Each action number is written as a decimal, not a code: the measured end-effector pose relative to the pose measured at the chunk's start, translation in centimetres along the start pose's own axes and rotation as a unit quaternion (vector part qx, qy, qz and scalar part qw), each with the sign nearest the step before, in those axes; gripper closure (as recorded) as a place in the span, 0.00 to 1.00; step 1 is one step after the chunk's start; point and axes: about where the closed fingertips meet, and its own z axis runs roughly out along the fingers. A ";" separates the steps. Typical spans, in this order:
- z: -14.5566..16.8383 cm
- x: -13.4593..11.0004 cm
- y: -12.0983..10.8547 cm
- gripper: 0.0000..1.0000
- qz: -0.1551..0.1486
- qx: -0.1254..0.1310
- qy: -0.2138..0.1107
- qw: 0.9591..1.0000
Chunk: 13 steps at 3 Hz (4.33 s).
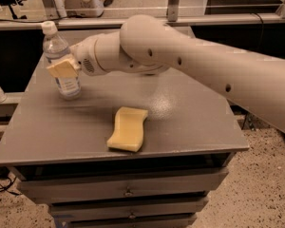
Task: Knock blue plastic bottle over
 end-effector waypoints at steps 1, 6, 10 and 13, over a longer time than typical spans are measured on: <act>-2.0 -1.3 -2.0 1.00 -0.016 -0.006 0.015 1.000; -8.1 6.9 -4.0 1.00 -0.141 -0.170 0.354 0.909; -10.2 12.1 0.5 0.13 -0.160 -0.256 0.451 0.840; -10.9 10.1 0.6 0.00 -0.141 -0.241 0.394 0.876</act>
Offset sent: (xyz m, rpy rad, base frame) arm 0.0336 -0.0754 0.0591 -0.3203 0.0363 0.2733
